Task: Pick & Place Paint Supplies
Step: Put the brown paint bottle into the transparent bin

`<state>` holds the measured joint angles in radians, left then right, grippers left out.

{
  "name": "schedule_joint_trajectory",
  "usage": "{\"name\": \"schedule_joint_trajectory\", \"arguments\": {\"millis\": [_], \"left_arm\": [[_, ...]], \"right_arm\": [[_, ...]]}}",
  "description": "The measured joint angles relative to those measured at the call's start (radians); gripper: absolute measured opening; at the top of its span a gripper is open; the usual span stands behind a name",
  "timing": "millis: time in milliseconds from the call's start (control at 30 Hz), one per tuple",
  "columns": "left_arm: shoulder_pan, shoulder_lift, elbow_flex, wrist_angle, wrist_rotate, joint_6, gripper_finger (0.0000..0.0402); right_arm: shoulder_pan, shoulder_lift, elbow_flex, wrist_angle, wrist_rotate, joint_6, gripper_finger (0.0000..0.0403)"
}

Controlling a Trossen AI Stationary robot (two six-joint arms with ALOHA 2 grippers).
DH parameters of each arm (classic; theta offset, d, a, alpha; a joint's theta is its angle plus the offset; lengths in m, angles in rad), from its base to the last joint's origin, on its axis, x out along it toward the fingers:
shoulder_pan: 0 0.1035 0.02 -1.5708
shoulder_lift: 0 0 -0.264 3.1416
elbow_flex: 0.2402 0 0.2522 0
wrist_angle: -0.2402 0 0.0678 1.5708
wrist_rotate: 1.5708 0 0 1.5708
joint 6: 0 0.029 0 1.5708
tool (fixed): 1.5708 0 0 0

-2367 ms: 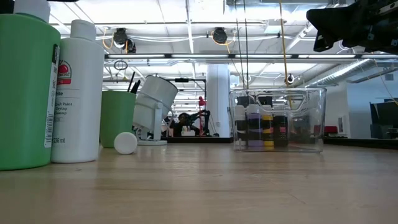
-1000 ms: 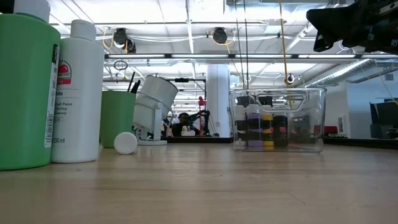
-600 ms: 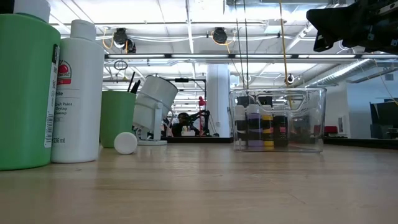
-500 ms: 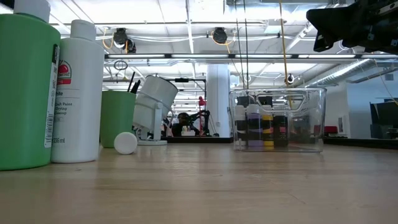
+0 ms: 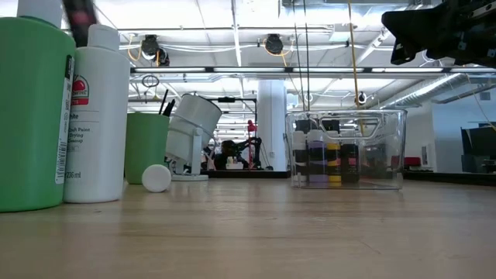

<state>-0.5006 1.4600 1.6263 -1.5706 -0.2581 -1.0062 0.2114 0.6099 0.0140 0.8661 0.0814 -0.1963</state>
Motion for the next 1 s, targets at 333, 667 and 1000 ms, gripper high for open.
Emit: {"name": "schedule_joint_trajectory", "arguments": {"millis": [333, 667, 1000], "left_arm": [[0.344, 0.114, 0.047, 0.079, -0.202, 0.29, 0.0099], [0.467, 0.437, 0.327, 0.384, -0.053, 0.697, 0.0099], [0.523, 0.737, 0.691, 0.492, 0.059, 0.908, 0.0099]], "right_arm": [[0.0, 0.0, 0.0, -0.003, 0.0, 0.0, 0.0006], [0.0, 0.0, 0.0, -0.003, -0.001, -0.002, 0.0006], [0.0, 0.0, 0.0, -0.008, -0.004, -0.025, 0.0006]]}}
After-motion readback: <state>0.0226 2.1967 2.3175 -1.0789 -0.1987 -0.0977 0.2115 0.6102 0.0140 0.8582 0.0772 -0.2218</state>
